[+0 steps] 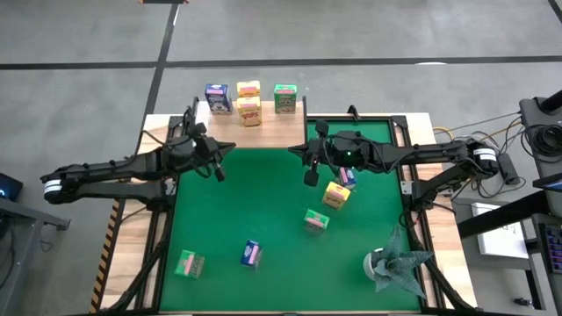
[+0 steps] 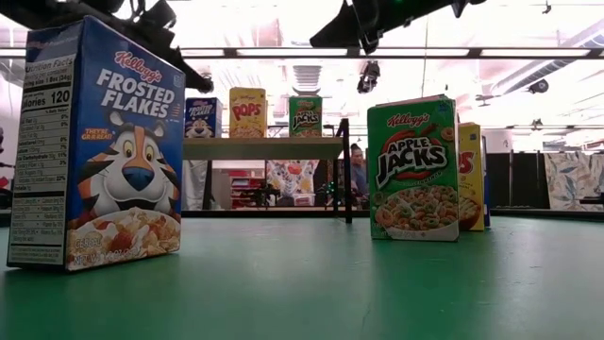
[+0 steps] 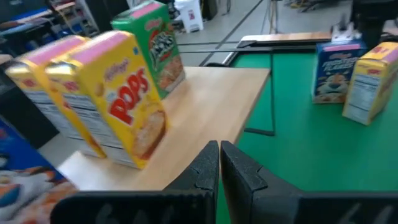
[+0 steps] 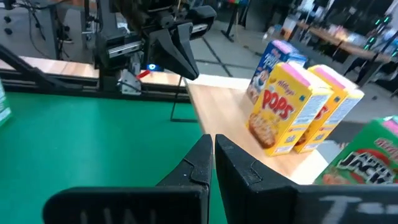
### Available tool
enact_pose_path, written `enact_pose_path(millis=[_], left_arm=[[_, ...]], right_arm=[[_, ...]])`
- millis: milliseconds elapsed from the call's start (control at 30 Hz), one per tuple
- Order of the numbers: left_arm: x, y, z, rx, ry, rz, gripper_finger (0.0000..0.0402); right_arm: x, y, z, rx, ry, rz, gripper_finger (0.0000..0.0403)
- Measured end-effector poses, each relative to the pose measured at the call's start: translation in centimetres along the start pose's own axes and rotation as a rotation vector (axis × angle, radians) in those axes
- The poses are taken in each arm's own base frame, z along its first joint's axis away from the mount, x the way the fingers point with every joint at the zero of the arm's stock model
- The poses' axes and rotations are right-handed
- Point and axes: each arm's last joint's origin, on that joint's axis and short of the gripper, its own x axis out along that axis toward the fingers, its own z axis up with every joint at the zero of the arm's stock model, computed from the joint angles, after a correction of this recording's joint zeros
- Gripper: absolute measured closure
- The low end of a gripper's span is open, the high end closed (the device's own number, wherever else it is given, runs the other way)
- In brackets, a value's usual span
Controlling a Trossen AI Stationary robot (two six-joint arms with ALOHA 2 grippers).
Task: Stack cereal on shelf
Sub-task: Put the top green cereal box on the shelf aligned with the other green cereal box
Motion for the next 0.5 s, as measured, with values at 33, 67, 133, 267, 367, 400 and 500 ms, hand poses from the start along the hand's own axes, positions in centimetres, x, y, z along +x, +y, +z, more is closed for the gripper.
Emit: enact_pose_path(millis=[33,67,133,267,367,400,500], left_arm=[[0.1,-0.1,-0.2,-0.008,-0.003,-0.004,0.0402],[0.1,-0.1,-0.5,-0.013,-0.005,-0.004,0.0402],[0.3,-0.2,-0.9,-0.018,-0.01,-0.003,0.0402],[0.3,-0.2,-0.9,-0.034,-0.011,-0.004,0.0402],[0.2,-0.2,-0.4,-0.062,-0.03,-0.004,0.0402],[0.3,-0.2,-0.3,-0.074,-0.035,-0.005,0.0402],[0.4,-0.3,-0.3,-0.117,-0.038,-0.014,0.0402]], right_arm=[[0.0,0.1,0.1,0.009,0.014,0.007,0.0394],[-0.1,0.2,0.1,0.012,0.024,0.014,0.0394],[-0.1,0.6,0.1,0.02,0.03,0.028,0.0394],[-0.3,1.5,0.2,0.016,0.026,0.055,0.0394],[-0.4,2.1,0.5,0.025,0.019,0.075,0.0394],[-0.5,2.4,0.6,0.026,0.016,0.082,0.0394],[-0.7,3.2,0.9,0.026,0.007,0.108,0.0394]])
